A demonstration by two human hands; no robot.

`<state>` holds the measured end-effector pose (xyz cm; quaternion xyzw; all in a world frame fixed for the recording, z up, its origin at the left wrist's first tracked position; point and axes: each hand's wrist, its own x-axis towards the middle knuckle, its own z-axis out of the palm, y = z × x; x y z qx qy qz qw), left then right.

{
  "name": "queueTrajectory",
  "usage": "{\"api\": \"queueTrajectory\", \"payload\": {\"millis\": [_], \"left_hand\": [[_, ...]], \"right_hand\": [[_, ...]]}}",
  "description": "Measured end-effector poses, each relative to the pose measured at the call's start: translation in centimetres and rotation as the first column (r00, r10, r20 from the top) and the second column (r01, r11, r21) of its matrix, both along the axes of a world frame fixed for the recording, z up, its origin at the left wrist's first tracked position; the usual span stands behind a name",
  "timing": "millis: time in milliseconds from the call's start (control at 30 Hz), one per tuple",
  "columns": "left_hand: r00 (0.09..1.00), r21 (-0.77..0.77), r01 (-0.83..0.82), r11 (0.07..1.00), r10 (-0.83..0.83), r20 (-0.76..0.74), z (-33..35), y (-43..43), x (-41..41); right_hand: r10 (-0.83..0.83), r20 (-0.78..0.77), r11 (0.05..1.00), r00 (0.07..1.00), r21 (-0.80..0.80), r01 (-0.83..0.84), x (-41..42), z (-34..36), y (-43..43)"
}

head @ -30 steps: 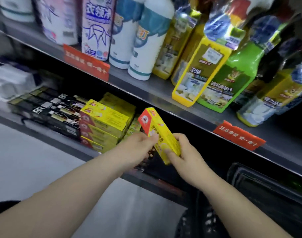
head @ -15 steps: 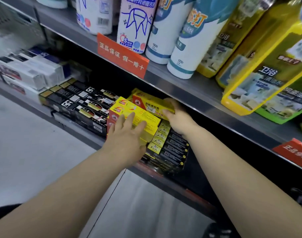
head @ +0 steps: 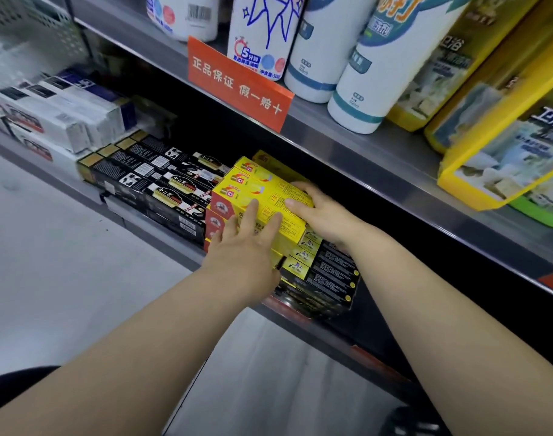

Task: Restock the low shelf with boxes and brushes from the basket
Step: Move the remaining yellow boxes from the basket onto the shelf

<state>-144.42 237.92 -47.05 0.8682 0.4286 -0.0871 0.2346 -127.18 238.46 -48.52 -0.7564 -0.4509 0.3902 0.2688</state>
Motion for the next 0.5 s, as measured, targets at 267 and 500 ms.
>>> {"api": "queueTrajectory", "payload": {"millis": [267,500], "left_hand": [[0.998,0.006,-0.018,1.000,0.018,0.058,-0.3,0.0,0.0],[0.996,0.045,-0.026,0.999,0.022,0.091,0.8,-0.7,0.1]], "right_hand": [[0.014,0.100,1.000,0.995,0.011,-0.015,-0.1,0.2,-0.3],[-0.064,0.213,0.997,0.975,-0.036,0.073,0.1,2.4,-3.4]]}}
